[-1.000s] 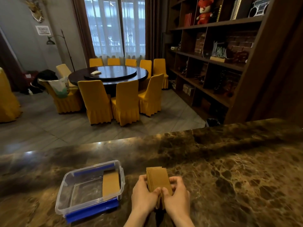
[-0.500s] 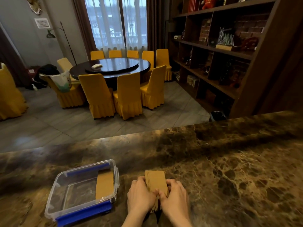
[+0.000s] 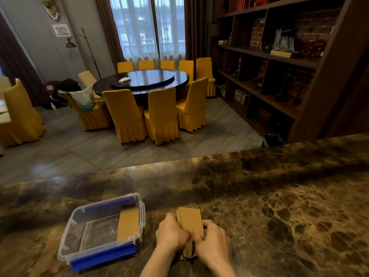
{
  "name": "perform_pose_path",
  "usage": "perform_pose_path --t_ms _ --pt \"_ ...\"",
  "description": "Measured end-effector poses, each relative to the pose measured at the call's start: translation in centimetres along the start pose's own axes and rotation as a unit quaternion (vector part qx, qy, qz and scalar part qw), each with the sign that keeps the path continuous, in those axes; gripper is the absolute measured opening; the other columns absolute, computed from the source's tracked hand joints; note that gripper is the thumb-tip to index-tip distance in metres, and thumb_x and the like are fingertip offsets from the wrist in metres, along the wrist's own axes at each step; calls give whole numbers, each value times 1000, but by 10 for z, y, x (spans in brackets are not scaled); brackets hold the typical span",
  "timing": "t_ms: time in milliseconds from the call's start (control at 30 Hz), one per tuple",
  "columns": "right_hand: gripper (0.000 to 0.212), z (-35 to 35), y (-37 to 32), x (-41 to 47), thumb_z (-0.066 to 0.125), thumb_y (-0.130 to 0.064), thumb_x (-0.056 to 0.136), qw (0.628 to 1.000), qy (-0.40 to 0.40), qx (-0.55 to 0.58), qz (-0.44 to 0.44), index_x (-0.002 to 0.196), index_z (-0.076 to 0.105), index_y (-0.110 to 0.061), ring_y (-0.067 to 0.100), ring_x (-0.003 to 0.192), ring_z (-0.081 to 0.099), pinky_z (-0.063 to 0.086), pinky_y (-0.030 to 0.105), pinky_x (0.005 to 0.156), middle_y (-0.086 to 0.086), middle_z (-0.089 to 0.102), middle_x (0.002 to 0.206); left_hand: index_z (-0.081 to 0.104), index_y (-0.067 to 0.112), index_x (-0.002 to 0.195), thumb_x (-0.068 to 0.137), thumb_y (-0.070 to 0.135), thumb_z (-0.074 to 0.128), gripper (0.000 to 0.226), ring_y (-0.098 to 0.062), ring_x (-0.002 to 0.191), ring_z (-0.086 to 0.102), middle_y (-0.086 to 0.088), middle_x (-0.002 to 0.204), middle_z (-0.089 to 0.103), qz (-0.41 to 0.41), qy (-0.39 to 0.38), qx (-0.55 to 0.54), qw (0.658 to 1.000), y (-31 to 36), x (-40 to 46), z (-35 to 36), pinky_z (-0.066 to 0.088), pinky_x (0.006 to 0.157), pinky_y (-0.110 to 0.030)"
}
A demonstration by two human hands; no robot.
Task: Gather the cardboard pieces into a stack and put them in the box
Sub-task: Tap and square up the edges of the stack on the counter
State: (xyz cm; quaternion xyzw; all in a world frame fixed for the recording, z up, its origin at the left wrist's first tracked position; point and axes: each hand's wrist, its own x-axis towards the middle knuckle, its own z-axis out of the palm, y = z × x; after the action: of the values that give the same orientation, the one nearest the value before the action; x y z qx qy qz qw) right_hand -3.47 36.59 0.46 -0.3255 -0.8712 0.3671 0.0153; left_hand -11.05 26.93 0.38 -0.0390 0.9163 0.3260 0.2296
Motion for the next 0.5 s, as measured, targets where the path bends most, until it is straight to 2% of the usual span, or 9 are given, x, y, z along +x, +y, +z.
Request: perform_pose_path --t_ms 100,233,333,400,500 --pt "30 -1 5 0 65 -41 85 999 -22 29 3 113 58 -35 14 111 59 45 28 91 -9 66 112 54 20 124 76 22 86 57 -24 116 64 -3 125 67 -4 -20 -87 996 -3 -7 0 55 101 -42" --pt "14 -6 12 3 64 -33 84 991 -42 127 24 97 60 -36 11 88 64 52 31 79 -11 68 87 58 22 117 75 9 84 51 -22 108 66 -5 119 67 50 -28 -178 982 -12 -16 2 56 101 -47" --pt "3 -10 19 5 60 -32 92 978 -41 201 28 92 62 -34 6 85 62 54 34 85 -9 69 93 50 32 116 84 12 77 47 -20 115 60 -1 124 58 93 -33 -190 977 -16 -28 2 52 105 -47" --pt "12 -11 21 5 57 -41 95 967 -50 248 19 92 65 -32 6 89 63 53 34 87 -8 70 97 45 35 119 91 8 70 47 -17 116 63 -1 126 62 124 -48 -222 966 -16 -37 2 53 105 -48" --pt "31 -14 25 0 50 -50 96 953 -66 296 0 93 71 -28 11 90 68 55 41 90 -7 74 93 39 34 128 96 4 62 50 -13 116 64 -1 129 62 162 -55 -246 954 -13 -52 4 56 103 -43"
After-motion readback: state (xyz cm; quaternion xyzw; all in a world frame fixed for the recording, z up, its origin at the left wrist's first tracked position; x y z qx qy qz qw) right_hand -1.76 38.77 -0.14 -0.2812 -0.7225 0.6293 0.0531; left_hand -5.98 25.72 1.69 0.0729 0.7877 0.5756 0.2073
